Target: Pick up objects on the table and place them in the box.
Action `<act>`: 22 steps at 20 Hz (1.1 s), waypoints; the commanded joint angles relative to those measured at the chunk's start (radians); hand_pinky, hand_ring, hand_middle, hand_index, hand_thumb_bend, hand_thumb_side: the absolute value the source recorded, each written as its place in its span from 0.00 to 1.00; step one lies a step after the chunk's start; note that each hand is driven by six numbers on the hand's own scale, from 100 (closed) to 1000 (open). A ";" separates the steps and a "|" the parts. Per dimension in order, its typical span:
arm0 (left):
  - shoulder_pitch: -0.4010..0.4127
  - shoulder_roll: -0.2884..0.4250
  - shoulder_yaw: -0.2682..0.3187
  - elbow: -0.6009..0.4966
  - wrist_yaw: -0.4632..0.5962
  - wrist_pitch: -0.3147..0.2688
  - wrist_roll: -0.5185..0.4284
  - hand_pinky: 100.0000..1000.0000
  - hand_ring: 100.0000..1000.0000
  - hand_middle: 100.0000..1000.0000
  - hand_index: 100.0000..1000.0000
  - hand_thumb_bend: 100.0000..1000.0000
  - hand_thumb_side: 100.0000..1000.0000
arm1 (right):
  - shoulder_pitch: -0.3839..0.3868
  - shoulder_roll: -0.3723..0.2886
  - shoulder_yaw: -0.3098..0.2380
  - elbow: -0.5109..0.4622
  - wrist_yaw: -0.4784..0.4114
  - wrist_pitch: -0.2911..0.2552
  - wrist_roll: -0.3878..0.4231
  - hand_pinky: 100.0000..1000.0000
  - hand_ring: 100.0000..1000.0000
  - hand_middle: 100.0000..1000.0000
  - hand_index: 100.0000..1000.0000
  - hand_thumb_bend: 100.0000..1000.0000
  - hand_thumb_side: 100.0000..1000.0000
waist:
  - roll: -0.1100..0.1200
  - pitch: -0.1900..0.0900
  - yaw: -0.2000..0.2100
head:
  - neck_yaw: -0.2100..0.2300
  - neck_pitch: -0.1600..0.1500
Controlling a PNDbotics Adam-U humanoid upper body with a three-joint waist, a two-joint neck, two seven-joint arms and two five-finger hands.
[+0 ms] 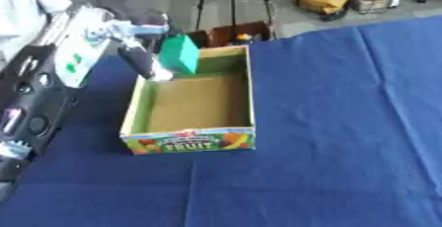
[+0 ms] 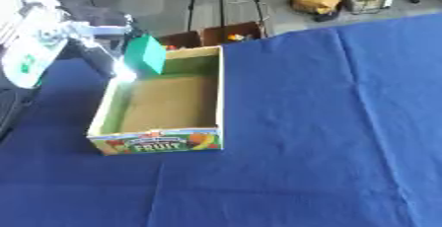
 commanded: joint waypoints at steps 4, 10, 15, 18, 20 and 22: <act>-0.031 -0.036 -0.002 0.081 -0.102 -0.077 -0.034 0.43 0.50 0.50 0.63 0.00 0.34 | -0.019 -0.003 0.003 -0.020 -0.013 -0.002 0.009 0.64 0.63 0.44 0.61 0.00 0.69 | -0.002 -0.013 -0.009 | 0.010 -0.018; -0.029 -0.073 -0.006 0.147 -0.190 -0.091 -0.011 0.43 0.50 0.51 0.62 0.00 0.35 | -0.025 -0.002 0.003 -0.020 -0.016 -0.002 0.011 0.64 0.63 0.44 0.61 0.00 0.69 | 0.001 -0.004 -0.023 | 0.018 -0.027; -0.031 -0.090 -0.003 0.181 -0.256 -0.093 -0.003 0.45 0.52 0.52 0.63 0.00 0.35 | -0.028 0.000 0.003 -0.020 -0.018 -0.002 0.012 0.64 0.63 0.43 0.61 0.00 0.69 | 0.002 0.002 -0.031 | 0.022 -0.030; -0.033 -0.096 -0.005 0.189 -0.288 -0.095 -0.006 0.49 0.55 0.56 0.72 0.00 0.37 | -0.028 0.000 0.003 -0.020 -0.018 -0.002 0.013 0.64 0.63 0.43 0.61 0.00 0.69 | 0.003 0.005 -0.033 | 0.023 -0.029; -0.033 -0.097 -0.007 0.191 -0.305 -0.098 -0.016 0.52 0.59 0.61 0.82 0.00 0.36 | -0.028 -0.001 0.003 -0.020 -0.018 -0.002 0.014 0.64 0.63 0.43 0.61 0.00 0.69 | 0.004 0.005 -0.033 | 0.023 -0.027; -0.033 -0.098 -0.009 0.187 -0.325 -0.100 -0.024 0.55 0.64 0.65 0.88 0.00 0.36 | -0.028 -0.001 0.003 -0.020 -0.019 -0.002 0.014 0.64 0.63 0.43 0.61 0.00 0.69 | 0.005 0.006 -0.033 | 0.024 -0.026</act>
